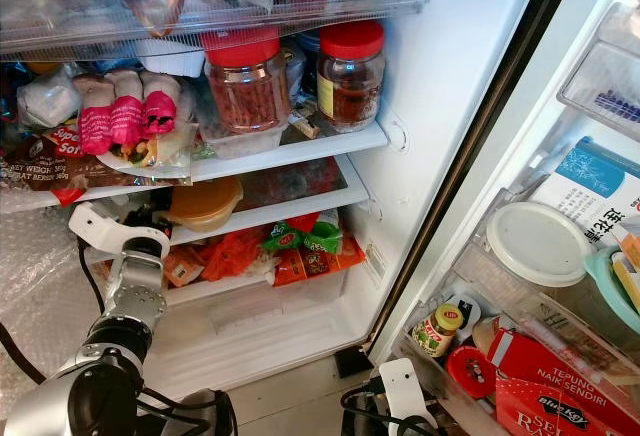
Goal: Restocking fridge
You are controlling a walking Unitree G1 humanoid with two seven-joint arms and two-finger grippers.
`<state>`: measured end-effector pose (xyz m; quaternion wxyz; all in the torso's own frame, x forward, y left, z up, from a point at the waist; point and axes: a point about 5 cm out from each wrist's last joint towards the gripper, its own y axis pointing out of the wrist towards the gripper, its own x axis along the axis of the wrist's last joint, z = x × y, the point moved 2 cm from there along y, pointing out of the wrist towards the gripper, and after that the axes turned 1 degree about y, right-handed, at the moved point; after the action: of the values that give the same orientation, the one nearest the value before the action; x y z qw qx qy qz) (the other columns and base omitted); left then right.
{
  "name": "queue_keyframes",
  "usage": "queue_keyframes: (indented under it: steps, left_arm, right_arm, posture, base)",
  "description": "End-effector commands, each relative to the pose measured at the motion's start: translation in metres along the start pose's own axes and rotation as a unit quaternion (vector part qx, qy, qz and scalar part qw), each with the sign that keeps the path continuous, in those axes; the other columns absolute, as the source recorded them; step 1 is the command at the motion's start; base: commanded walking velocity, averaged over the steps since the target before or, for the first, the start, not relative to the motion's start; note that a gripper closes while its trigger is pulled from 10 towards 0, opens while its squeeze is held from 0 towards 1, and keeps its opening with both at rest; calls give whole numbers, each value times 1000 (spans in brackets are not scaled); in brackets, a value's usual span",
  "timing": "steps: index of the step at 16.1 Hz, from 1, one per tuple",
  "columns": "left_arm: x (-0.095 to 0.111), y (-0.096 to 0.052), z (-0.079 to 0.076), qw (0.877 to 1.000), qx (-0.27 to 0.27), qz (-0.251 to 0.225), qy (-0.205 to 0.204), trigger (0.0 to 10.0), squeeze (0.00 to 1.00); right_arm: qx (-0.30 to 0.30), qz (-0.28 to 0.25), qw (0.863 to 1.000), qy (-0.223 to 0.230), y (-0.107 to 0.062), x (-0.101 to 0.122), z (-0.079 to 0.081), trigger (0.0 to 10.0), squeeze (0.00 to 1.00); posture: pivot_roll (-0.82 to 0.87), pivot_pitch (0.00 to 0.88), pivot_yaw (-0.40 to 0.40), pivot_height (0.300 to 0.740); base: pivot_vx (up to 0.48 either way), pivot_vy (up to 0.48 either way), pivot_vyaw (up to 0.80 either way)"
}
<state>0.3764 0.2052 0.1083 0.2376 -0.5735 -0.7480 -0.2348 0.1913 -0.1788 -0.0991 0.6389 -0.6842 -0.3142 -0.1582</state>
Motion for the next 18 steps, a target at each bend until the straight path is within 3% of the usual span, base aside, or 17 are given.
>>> queue_keyframes:
  steps: [1,8,13,15,18]
  left_arm:
    - [-2,0,-5,1000,-16,5,-12,10000,0]
    - [-2,-12,1,999,-34,7,-22,10000,0]
    - [5,-30,5,999,-52,10,5,10000,0]
    - [6,-37,-3,994,-89,23,59,10000,0]
    - [-5,-53,-9,972,-144,67,175,10000,0]
  right_arm:
    - [3,83,997,-8,-11,-45,2,10000,0]
    - [2,83,996,-9,-11,-44,-1,10000,0]
    - [4,81,997,-10,-12,-45,1,10000,0]
    - [5,78,997,-11,-10,-40,1,10000,0]
    - [6,75,997,-12,-9,-38,2,10000,0]
  posture:
    - [-142,73,-44,624]
    - [-144,77,-46,624]
    - [-143,79,-48,624]
    - [-138,80,-50,624]
    - [-136,80,-50,624]
  base:
    - [0,0,0]
    - [0,0,0]
    - [0,0,0]
    - [0,0,0]
    - [0,0,0]
